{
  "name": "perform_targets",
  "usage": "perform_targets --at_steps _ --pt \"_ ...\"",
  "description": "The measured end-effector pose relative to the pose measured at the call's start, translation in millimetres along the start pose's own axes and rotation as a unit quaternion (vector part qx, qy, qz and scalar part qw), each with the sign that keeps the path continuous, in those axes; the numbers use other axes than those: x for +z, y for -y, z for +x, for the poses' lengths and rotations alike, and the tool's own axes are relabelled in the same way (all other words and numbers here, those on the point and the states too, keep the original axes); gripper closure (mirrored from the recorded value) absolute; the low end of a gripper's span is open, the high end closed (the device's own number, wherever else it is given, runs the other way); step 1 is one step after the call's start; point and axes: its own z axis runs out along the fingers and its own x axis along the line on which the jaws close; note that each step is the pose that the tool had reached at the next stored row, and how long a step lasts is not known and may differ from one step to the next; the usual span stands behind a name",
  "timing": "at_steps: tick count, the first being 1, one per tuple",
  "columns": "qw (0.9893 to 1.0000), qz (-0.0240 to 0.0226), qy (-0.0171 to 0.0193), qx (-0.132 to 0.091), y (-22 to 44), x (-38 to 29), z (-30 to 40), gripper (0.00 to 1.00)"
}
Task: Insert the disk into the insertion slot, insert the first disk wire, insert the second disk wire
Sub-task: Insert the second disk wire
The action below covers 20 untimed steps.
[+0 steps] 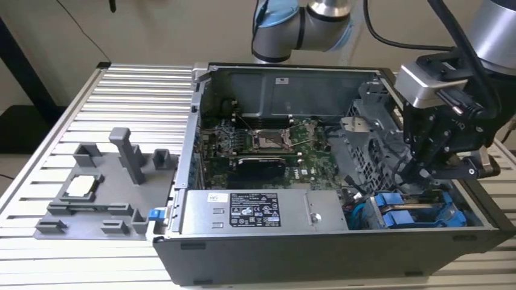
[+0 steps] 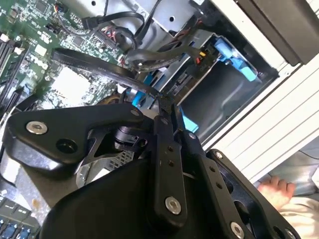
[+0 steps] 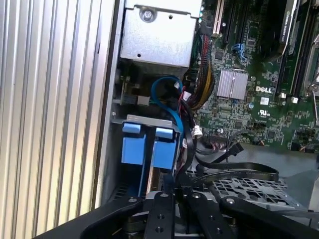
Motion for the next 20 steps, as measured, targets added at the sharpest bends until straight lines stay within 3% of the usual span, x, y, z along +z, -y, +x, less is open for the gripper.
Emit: perform_targets --at_steps 2,8,10,12,20 --pt "1.0 0.0 0.0033 0.0 1.8 0.8 4.1 0.84" --pt "0.9996 0.0034 0.0283 0.001 1.2 3.1 14.2 0.84" --pt "0.9994 0.0043 0.0342 0.002 1.0 3.8 15.8 0.84" --pt "0.9993 0.0047 0.0364 0.006 0.9 4.2 16.8 0.84" --pt "0.9993 0.0047 0.0365 0.012 0.7 5.9 20.5 0.84"
